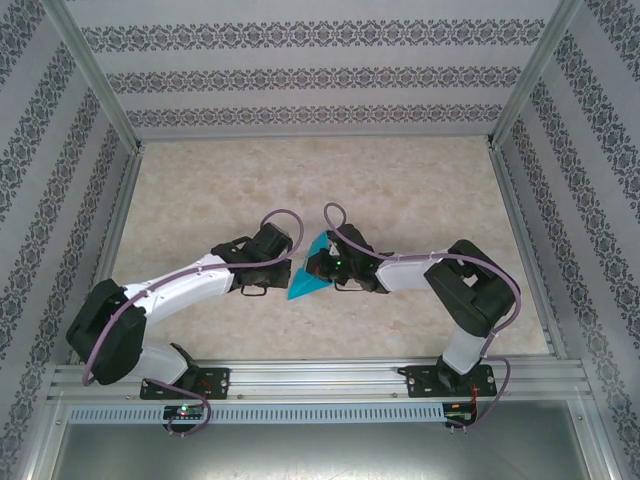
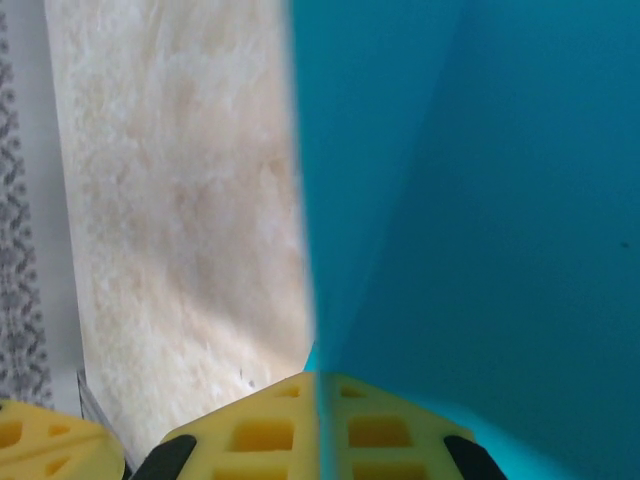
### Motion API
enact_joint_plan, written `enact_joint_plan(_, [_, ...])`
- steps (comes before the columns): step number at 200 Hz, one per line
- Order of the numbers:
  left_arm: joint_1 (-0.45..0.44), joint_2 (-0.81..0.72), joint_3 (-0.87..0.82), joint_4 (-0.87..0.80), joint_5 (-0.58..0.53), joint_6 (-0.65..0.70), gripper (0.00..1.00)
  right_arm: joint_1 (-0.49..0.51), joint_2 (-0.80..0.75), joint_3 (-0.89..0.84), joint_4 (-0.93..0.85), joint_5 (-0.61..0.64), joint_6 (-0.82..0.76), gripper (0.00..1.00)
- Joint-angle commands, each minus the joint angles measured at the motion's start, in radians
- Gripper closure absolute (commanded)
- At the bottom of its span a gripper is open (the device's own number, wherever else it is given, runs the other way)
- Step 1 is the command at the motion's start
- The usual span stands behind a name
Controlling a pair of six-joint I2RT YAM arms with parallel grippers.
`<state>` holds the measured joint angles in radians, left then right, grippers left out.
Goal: Fold a paper plane with a square sheet of paper (pick it up from the middle)
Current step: Fourth fold the wing at the center of the table.
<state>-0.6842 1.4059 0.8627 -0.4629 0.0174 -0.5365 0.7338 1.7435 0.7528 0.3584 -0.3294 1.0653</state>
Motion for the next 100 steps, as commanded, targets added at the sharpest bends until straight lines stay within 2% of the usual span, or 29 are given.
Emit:
enact_joint_plan(1, [0.017, -0.034, -0.026, 0.027, -0.005, 0.001, 0.86, 0.048, -0.002, 0.029, 0.041, 0.138, 0.089, 0.94])
enact_joint_plan(10, [0.017, -0.04, -0.033, 0.037, 0.015, 0.014, 0.84, 0.052, 0.008, 0.046, 0.027, 0.128, 0.088, 0.9])
enact_joint_plan(35, [0.017, -0.048, -0.049, 0.055, 0.076, 0.046, 0.75, 0.04, -0.013, 0.029, 0.022, 0.12, 0.085, 0.7])
enact_joint_plan(65, [0.015, -0.047, -0.069, 0.098, 0.141, 0.053, 0.68, -0.004, -0.077, -0.017, -0.003, 0.094, 0.061, 0.66])
enact_joint_plan(100, [-0.014, -0.036, -0.087, 0.145, 0.175, 0.047, 0.63, -0.065, -0.128, -0.008, -0.077, -0.001, -0.023, 0.64])
